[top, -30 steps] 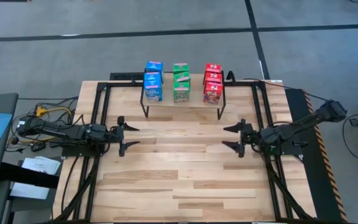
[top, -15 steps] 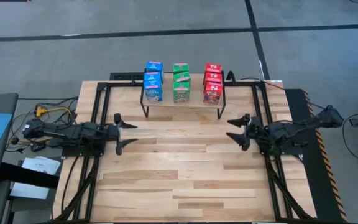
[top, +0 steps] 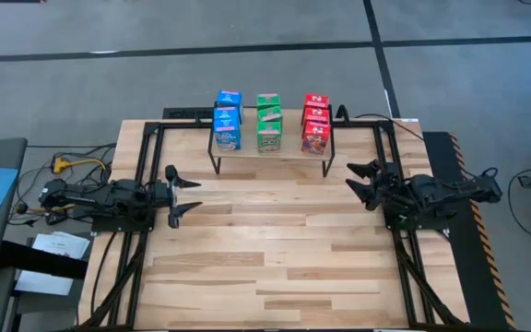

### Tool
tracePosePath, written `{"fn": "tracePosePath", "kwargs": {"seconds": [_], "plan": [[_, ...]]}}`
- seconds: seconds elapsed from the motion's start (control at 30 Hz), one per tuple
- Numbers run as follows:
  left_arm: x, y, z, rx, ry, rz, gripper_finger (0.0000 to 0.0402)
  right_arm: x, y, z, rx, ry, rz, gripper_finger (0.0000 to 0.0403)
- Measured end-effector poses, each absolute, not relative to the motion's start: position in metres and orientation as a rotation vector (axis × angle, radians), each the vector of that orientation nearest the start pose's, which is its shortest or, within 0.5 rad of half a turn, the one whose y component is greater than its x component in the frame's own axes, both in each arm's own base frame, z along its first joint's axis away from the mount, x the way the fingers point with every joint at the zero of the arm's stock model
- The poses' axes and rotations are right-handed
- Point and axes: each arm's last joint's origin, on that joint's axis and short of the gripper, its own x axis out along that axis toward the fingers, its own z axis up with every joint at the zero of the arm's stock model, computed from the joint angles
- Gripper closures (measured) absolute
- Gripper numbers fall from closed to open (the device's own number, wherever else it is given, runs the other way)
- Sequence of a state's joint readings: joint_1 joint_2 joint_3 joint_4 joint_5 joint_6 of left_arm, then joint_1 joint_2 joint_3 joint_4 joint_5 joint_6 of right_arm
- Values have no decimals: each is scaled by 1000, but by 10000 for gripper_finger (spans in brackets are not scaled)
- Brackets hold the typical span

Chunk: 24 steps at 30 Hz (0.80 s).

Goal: Stack cereal on shelf
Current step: Return to Home Position

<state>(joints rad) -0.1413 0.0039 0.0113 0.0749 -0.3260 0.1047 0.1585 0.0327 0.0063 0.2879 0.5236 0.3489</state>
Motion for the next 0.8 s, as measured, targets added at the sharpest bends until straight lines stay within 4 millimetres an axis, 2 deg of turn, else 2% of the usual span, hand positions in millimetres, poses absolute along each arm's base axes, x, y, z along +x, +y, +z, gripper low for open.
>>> {"fn": "tracePosePath", "kwargs": {"seconds": [0.17, 0.8], "plan": [[96, -4, 174, 89, -71, 189, 139, 91, 0, 192, 442, -341, -311, 23], [96, -4, 173, 90, -70, 185, 139, 92, 0, 187, 424, -290, -324, 23]]}}
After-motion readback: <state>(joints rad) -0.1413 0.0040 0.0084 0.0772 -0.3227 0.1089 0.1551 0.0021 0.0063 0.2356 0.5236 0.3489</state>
